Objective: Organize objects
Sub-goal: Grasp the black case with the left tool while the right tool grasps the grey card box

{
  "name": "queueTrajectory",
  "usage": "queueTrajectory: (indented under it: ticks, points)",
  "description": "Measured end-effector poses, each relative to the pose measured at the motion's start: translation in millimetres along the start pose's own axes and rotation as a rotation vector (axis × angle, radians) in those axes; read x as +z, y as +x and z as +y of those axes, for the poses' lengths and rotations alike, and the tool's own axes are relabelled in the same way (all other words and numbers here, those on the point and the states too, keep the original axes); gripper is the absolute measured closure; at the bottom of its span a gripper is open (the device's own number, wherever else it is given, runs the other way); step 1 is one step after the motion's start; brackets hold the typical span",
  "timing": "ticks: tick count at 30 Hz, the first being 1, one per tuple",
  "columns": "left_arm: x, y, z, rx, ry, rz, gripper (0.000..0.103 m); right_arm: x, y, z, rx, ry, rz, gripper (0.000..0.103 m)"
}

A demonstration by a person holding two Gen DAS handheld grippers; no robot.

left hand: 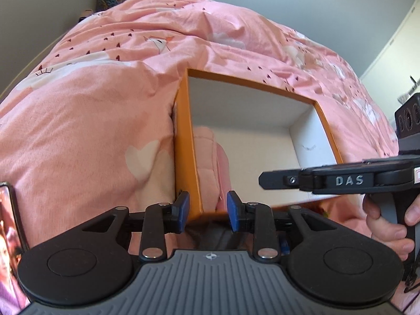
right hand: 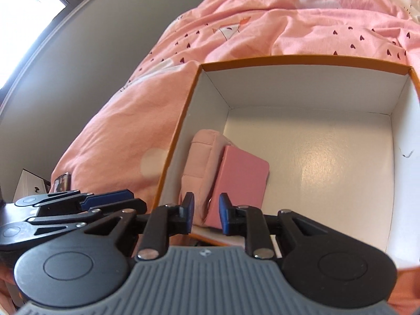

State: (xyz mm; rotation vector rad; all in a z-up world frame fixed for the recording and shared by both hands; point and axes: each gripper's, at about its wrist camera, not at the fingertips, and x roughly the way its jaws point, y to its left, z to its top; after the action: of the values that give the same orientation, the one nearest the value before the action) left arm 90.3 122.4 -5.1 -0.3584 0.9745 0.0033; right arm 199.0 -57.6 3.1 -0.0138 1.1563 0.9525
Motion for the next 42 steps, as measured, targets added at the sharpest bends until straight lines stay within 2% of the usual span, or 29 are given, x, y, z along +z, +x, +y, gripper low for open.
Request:
queueTrajectory:
  ticks: [3,5,9,13,16,22,26,30,34,37,42]
  points:
    - [-8.9,1.2,-4.2,-0.019,0.044,0.048,0.054,-17.4,-19.7,4.9,0.019,-0.003,-0.022,0.074]
    - [-14.8,6.4,-6.6,-0.021,0.081,0.076,0.052,-30.3,-30.2,8.8,0.03,0.002,-0.025,0.074]
    - [-21.7,27.4,-8.7,-0.041,0.142,0.148,0.041,-49.3,-28.5,10.1,0.015,0.031,0.001,0.073]
    - [-21.8,49.6,-2.8,-0.078,0.14,0.219,0.037,-62.5,-14.0,-0.6,-0.019,0.086,0.046,0.071]
    - [-19.7,62.8,-1.8,-0.071,0.146,0.258,0.035,-67.6,-3.6,-9.5,-0.048,0.121,0.064,0.07]
    - [-18.1,90.3,-8.0,-0.108,0.189,0.338,0.033,-71.3,8.2,-21.0,-0.051,0.168,0.094,0.066]
    - [-20.9,105.4,-7.4,-0.096,0.199,0.38,0.038,-71.6,13.8,-28.6,-0.041,0.215,0.119,0.066]
    - [-24.0,113.9,-6.0,-0.086,0.205,0.41,0.054,-71.2,18.8,-34.1,-0.029,0.25,0.139,0.065]
    - [-28.3,111.3,-8.6,-0.09,0.209,0.405,0.058,-70.9,22.0,-37.1,-0.035,0.265,0.144,0.063]
    - [-35.4,101.1,-13.8,-0.104,0.218,0.404,0.064,-70.9,21.9,-39.3,-0.04,0.273,0.144,0.063]
    - [-49.8,76.3,-11.8,-0.051,0.191,0.378,0.065,-71.4,24.0,-42.3,0.006,0.303,0.176,0.063]
